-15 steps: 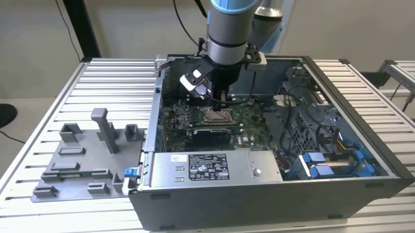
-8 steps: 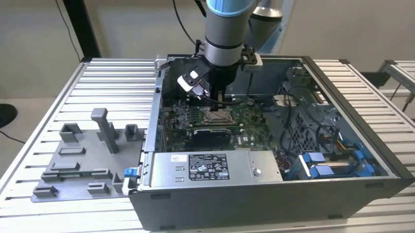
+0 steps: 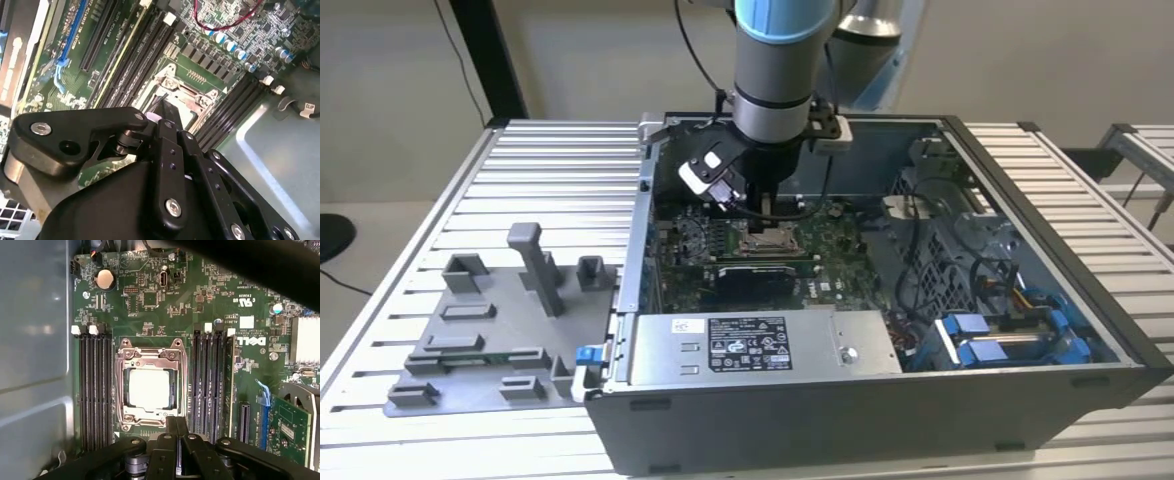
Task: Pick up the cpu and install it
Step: 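Install the second cpu locking lever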
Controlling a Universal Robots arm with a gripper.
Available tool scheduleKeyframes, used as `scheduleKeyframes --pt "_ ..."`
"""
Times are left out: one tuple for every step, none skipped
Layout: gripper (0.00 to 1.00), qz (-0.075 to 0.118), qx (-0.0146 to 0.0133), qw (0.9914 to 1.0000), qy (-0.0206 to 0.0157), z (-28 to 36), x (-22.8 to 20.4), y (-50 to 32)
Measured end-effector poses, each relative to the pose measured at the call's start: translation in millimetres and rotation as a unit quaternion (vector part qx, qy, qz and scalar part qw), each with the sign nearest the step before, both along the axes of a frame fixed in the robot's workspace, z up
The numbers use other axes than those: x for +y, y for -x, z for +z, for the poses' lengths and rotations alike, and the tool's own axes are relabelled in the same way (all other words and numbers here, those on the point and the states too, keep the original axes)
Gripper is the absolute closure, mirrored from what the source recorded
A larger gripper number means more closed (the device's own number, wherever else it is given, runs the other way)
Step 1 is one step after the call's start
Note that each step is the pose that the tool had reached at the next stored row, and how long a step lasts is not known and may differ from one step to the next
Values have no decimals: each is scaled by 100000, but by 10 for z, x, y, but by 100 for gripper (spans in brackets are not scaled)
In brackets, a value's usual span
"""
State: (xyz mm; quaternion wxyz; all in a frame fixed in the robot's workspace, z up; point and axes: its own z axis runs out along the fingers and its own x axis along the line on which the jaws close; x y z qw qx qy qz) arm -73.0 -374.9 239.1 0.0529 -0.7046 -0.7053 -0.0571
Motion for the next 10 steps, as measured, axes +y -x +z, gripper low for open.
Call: scheduleKeyframes --pt "100 -3 2 100000 -5 -1 -2 6" --pt "100 -1 11 100000 -3 -2 -6 11" --pt "100 5 18 100000 -13 -4 -11 15" --pt "100 5 29 100000 -10 -6 -17 20" --pt "100 4 41 100000 -8 -9 -24 24" --pt "100 -3 52 100000 -12 -12 -30 29" --pt "100 1 73 100000 -6 -15 -36 32" --pt "100 -5 87 100000 -14 -16 -39 33" --pt "100 -1 149 100000 -21 -15 -41 21" --pt "100 -3 167 100000 -193 -14 -43 6"
